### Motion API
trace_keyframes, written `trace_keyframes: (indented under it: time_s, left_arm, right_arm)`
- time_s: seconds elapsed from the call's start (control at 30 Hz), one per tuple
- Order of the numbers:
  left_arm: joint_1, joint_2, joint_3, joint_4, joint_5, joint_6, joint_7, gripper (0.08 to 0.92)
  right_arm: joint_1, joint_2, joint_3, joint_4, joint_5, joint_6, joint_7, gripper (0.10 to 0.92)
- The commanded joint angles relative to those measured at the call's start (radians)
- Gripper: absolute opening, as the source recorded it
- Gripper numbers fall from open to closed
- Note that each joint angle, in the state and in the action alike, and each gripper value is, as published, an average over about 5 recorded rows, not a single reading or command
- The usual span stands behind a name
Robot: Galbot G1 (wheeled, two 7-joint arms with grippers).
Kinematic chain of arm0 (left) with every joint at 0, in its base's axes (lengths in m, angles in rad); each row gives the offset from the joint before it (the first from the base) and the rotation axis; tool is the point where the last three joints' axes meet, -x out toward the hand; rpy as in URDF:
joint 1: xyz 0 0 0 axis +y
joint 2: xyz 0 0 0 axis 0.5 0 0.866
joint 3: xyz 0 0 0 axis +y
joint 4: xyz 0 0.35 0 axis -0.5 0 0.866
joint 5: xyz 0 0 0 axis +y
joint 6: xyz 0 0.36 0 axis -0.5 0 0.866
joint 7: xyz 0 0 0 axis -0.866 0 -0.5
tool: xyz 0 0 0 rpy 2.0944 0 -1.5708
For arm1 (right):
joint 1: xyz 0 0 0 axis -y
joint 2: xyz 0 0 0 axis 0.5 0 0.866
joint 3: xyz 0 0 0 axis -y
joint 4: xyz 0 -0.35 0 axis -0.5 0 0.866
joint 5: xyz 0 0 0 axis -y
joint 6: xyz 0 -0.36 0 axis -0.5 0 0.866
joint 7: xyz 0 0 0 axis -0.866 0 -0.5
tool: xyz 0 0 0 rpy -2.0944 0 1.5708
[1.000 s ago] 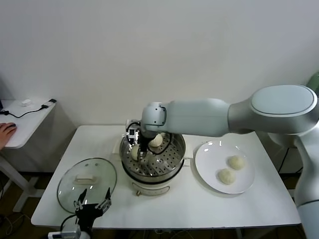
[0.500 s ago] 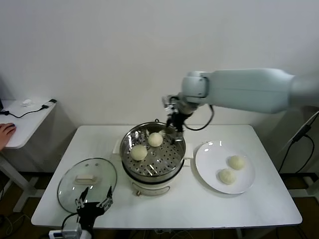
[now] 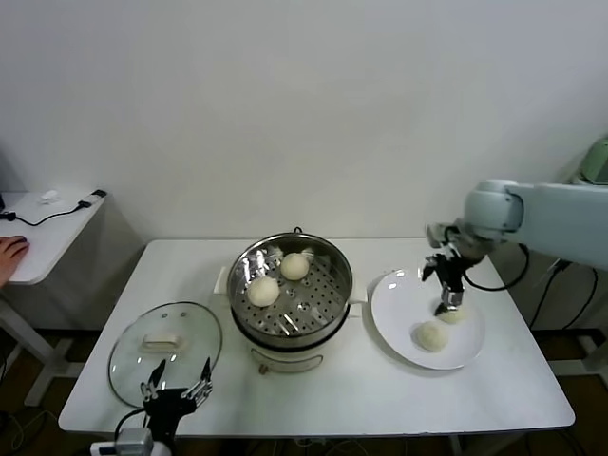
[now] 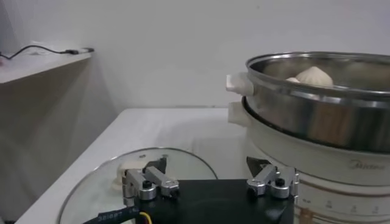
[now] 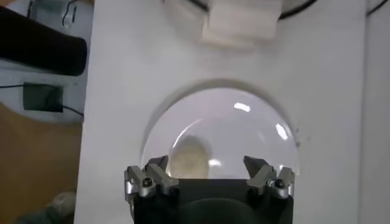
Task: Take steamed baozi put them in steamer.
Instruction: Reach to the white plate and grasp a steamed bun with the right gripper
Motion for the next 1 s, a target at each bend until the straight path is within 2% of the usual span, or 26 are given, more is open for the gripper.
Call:
trace_keyframes:
  time_s: [0.03,0.67,0.77,0.9,1.0]
  left_arm:
    - [0.01,-0.007,0.001,0.004,0.006,-0.004,-0.002,0.823]
    - [0.007,-0.007,0.004,0.019,0.009,-0.006,-0.003,0.823]
    - [0.006,-0.007,0.003,0.019,0.008,-0.005,-0.003,0.823]
    - [0.006,-0.007,0.003,0.017,0.007,-0.004,-0.004,0.823]
    - [0.007,-0.007,0.003,0.014,0.006,-0.002,-0.004,0.823]
  right_arm:
    - [-0.253,-0.074,0.137,-0.049,-0.11,-0.026,0.038,0.823]
    - [-0.431,0.017,0.315,-0.194,-0.145,-0.047,0.084,0.816]
    - [-0.427,0.024,0.311,-0.196,-0.148,-0.05,0.078,0.763]
    - [-0.413,0.026,0.305,-0.19,-0.15,-0.052,0.072,0.653]
    - [-0.38,0.021,0.295,-0.168,-0.144,-0.05,0.061,0.611]
